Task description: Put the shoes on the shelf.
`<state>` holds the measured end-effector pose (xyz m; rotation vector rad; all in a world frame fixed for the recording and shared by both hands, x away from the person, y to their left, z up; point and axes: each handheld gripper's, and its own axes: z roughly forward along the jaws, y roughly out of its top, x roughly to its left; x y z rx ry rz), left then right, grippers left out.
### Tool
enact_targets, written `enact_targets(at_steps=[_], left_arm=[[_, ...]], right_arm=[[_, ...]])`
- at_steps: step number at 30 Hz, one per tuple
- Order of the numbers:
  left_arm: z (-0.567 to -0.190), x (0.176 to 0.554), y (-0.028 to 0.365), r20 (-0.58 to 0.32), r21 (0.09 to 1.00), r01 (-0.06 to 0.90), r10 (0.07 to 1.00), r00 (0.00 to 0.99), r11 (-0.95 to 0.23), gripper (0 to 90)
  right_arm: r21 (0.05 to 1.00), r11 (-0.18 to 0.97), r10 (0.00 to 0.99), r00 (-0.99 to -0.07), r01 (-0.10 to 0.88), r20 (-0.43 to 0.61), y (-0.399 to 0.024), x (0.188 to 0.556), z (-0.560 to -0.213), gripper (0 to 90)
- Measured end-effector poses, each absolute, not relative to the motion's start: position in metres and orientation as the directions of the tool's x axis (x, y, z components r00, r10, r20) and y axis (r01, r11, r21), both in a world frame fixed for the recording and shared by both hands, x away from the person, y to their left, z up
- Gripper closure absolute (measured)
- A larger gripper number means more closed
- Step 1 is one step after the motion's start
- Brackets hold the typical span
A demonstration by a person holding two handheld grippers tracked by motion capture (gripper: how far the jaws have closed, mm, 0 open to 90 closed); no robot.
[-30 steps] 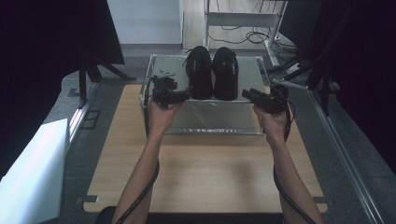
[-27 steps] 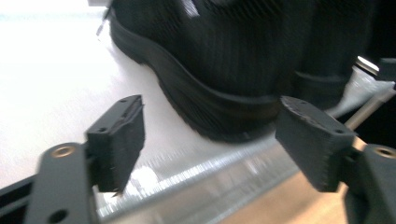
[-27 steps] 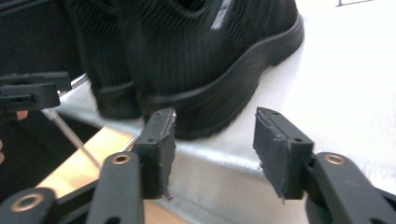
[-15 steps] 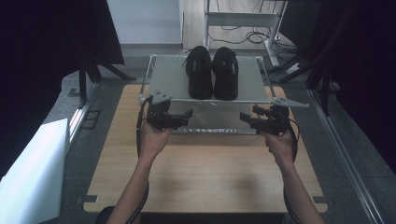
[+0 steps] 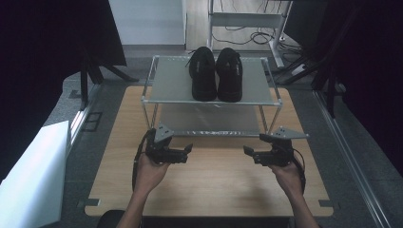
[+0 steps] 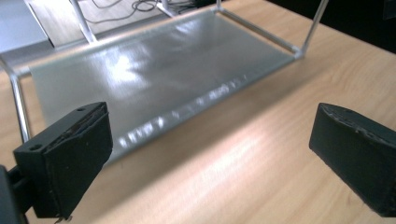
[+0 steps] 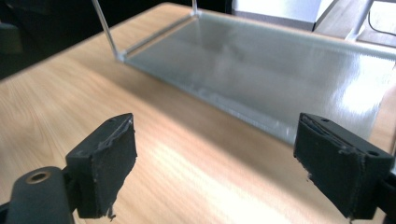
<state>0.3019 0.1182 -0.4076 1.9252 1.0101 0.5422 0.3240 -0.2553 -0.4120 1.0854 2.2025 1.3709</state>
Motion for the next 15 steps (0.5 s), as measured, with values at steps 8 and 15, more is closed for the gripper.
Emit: enact_targets(at_steps=[8,15], left_arm=[[-0.444,0.283,0.121,-0.036,0.841,0.452,0.803,0.595,-0.298,0.0],[-0.479,0.28,0.112,-0.022,0.778,0.516,0.805,0.593,-0.358,0.0]], right_arm=[[0.831,0.294,0.749,-0.654,0.472,0.107,-0.255,0.314,-0.44,8.4],[0.781,0.364,0.75,-0.657,0.507,0.076,-0.252,0.311,-0.476,6.5]])
